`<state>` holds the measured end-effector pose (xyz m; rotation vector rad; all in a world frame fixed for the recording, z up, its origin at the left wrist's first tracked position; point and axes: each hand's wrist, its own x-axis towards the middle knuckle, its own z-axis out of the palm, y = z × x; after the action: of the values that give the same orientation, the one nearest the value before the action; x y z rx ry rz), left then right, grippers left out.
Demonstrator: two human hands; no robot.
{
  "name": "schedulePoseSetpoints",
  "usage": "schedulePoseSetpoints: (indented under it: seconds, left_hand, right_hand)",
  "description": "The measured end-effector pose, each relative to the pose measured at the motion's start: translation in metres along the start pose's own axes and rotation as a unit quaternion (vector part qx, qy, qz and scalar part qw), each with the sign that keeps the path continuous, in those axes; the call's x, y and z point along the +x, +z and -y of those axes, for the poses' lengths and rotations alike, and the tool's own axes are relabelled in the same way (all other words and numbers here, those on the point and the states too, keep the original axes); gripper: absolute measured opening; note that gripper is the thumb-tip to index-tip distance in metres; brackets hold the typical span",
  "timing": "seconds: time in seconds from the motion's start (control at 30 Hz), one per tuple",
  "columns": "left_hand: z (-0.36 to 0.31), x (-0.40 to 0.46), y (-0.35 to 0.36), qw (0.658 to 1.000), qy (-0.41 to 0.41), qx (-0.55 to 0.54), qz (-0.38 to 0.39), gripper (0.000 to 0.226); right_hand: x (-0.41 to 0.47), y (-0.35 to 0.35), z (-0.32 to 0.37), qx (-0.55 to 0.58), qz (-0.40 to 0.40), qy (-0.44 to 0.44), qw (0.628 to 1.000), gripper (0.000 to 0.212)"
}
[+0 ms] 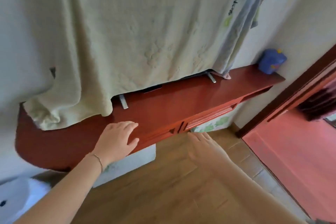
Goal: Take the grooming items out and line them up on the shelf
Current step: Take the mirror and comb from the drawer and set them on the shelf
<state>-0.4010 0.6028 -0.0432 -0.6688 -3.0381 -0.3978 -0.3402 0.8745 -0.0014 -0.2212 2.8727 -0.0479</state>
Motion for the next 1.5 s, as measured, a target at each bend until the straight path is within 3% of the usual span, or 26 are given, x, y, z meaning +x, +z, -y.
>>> schedulePoseSetpoints:
  seconds: [0.27,0.37,0.5,0.57,0.6,0.7,0.77,0.83,0.9,1.0,1.07,1.17,1.4,1.5]
  left_hand:
    - [0.024,-0.04,0.002,0.985,-0.166,0.003,-0.038,0.05]
    - [0.021,-0.045,0.005,0.97,-0.24,-0.008,-0.045,0.049]
    - [0.004,-0.045,0.015,0.923,-0.344,-0.157,-0.068,0.044]
    - [-0.004,-0.041,0.025,0.847,-0.415,-0.323,-0.079,0.037]
    - [-0.006,-0.038,0.031,0.793,-0.449,-0.403,-0.081,0.034]
    - [-0.005,-0.036,0.061,0.593,-0.526,-0.596,-0.133,0.027]
    - [-0.003,-0.041,0.087,0.473,-0.546,-0.672,-0.163,0.029]
    - [0.0,-0.046,0.115,0.395,-0.565,-0.703,-0.178,0.032]
    - [0.006,-0.049,0.143,0.337,-0.578,-0.719,-0.185,0.036]
    - [0.022,-0.048,0.178,0.266,-0.591,-0.734,-0.202,0.042]
    - [0.035,-0.043,0.195,0.236,-0.597,-0.735,-0.217,0.044]
    - [0.052,-0.03,0.211,0.208,-0.597,-0.736,-0.241,0.045]
    - [0.055,0.004,0.226,0.127,-0.544,-0.774,-0.298,0.046]
    - [0.054,0.005,0.228,0.115,-0.54,-0.772,-0.315,0.038]
  right_hand:
    - [0.097,0.002,0.027,-0.014,0.015,-0.165,0.986,0.059]
    - [0.118,0.01,0.026,0.009,0.057,-0.196,0.979,0.058]
    - [0.133,0.013,0.02,0.138,0.131,-0.183,0.965,0.055]
    - [0.14,0.023,0.016,0.288,0.186,-0.108,0.933,0.046]
    - [0.144,0.032,0.015,0.376,0.22,-0.051,0.899,0.04]
    - [0.155,0.067,0.006,0.59,0.283,0.145,0.742,0.028]
    - [0.159,0.096,-0.003,0.661,0.288,0.237,0.652,0.032]
    - [0.162,0.12,-0.012,0.697,0.278,0.289,0.594,0.035]
    - [0.171,0.143,-0.018,0.708,0.27,0.321,0.569,0.033]
    - [0.188,0.173,-0.018,0.726,0.252,0.362,0.528,0.025]
    - [0.201,0.187,-0.015,0.739,0.233,0.382,0.503,0.018]
    - [0.217,0.205,-0.009,0.753,0.203,0.397,0.484,0.011]
    - [0.23,0.227,0.007,0.823,0.145,0.379,0.398,0.023]
    - [0.228,0.227,0.007,0.828,0.139,0.377,0.392,0.023]
